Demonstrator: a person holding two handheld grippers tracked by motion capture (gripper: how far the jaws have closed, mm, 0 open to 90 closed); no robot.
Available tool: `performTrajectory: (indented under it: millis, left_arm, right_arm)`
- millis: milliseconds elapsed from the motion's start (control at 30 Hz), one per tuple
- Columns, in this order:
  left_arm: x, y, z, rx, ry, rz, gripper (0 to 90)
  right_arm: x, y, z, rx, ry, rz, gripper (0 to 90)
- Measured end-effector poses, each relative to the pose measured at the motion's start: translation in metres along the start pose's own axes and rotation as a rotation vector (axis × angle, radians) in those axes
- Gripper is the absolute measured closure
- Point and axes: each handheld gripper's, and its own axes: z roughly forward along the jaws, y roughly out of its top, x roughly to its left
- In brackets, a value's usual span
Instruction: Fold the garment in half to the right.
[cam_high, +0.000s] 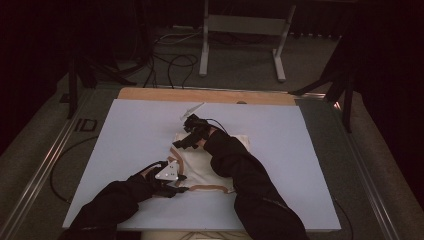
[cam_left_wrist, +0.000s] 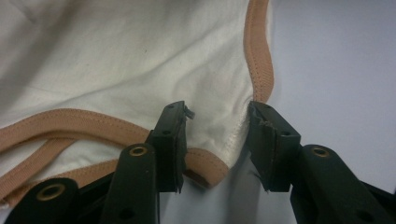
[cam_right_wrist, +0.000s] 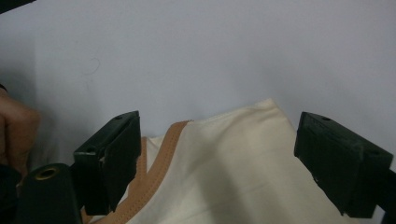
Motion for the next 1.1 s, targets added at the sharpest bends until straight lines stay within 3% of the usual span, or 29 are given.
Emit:
performTrajectory:
  millis: [400, 500, 800, 1100]
  left_arm:
    - [0.002, 0.004, 0.003, 0.006, 0.003, 0.01, 82.7]
    - [0.003, 0.003, 0.003, 0.006, 0.0, 0.007, 84.3]
    - [0.003, 0.004, 0.003, 0.006, 0.003, 0.002, 85.4]
    - [0.003, 0.005, 0.003, 0.016, 0.003, 0.008, 86.1]
  right_arm:
    - [-0.004, 0.001, 0.005, 0.005, -0.003, 0.03, 14.4]
    - [-0.006, 0.004, 0.006, 0.009, -0.025, 0.003, 14.8]
    - [-0.011, 0.017, 0.01, -0.012, -0.051, 0.009, 31.7]
    - [-0.015, 0.023, 0.03, 0.019, -0.092, 0.02, 45.1]
